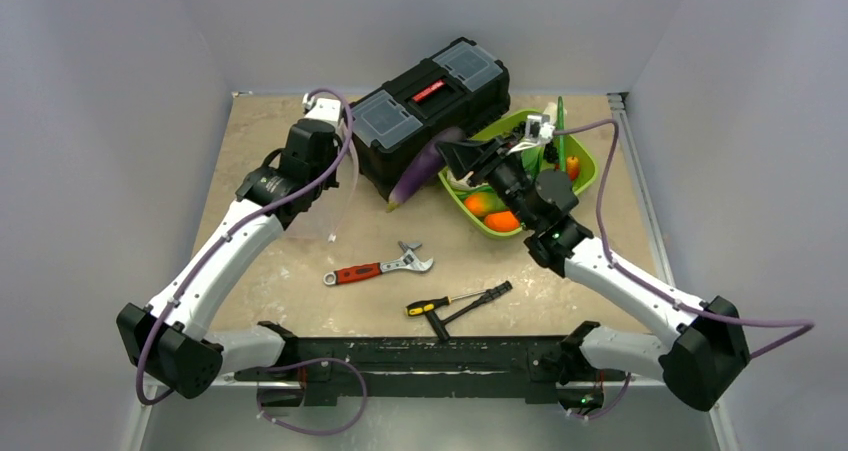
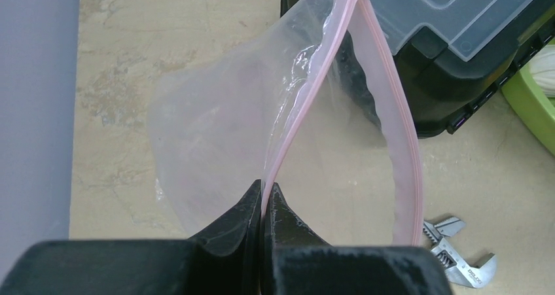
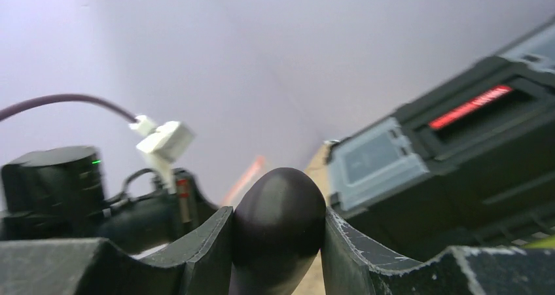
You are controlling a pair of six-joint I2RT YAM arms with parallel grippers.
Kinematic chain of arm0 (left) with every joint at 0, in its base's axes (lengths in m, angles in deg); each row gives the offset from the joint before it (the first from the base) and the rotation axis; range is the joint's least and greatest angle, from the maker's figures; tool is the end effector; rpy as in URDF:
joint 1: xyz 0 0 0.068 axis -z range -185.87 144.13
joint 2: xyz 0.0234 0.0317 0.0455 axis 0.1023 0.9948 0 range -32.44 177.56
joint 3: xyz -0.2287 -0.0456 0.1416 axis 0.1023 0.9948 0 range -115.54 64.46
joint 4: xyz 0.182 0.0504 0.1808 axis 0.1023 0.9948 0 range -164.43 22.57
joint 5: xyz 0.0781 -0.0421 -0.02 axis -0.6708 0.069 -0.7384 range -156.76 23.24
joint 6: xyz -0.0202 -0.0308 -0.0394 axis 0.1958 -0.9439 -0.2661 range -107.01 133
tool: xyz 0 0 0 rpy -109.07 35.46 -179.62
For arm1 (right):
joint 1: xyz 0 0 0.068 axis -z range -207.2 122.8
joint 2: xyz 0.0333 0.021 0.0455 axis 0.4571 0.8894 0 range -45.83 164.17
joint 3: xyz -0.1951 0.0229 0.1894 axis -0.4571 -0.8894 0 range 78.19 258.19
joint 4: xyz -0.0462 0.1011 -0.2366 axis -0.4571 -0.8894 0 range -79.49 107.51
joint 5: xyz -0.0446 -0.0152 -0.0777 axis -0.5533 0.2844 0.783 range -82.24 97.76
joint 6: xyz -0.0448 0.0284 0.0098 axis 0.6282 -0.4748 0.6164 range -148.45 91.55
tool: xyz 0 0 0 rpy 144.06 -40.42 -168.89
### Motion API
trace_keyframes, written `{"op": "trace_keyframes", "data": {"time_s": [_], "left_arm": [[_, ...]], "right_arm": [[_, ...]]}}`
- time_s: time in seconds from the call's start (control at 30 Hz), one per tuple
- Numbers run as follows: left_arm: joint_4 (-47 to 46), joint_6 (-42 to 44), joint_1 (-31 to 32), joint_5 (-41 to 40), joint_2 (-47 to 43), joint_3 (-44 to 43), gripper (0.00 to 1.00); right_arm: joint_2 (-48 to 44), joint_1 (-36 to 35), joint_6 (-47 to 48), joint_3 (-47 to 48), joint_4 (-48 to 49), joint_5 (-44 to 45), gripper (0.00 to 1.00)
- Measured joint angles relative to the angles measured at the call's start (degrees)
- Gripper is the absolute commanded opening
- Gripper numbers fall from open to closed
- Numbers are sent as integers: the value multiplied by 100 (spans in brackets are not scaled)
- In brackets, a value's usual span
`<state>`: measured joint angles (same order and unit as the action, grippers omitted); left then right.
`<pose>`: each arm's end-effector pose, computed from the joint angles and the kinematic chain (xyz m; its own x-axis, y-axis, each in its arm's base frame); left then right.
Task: Place the food in the zip-top bag and seal the zipper
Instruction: Place the fake vegetable in the zipper food storage bag.
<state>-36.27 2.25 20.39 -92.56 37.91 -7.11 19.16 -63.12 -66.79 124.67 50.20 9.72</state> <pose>0.2398 -0.1010 0.3636 -0.5455 0.0820 -0.8341 -0.0156 0.9940 0.1079 0.2161 0.1550 0.3587 -0.1916 0.6268 -0.7552 -0.5619 0.5608 0.6080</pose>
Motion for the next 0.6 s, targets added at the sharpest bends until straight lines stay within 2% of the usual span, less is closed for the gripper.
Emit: {"op": "trace_keyframes", "data": {"time_s": [0.17, 0.3, 0.33, 0.6], "left_arm": [[-33, -129, 0, 7, 0, 0, 0], [-31, -221, -2, 46, 0, 0, 0], [-26, -232, -4, 57, -9, 0, 0], [-28, -326, -9, 55, -118, 0, 0]], "right_arm": [[229, -815, 138, -2, 914, 201, 0], [748, -1408, 264, 55, 1633, 555, 0], [1191, -1777, 444, 186, 1963, 1043, 0], [2100, -1998, 660, 544, 2549, 2004, 0]]}}
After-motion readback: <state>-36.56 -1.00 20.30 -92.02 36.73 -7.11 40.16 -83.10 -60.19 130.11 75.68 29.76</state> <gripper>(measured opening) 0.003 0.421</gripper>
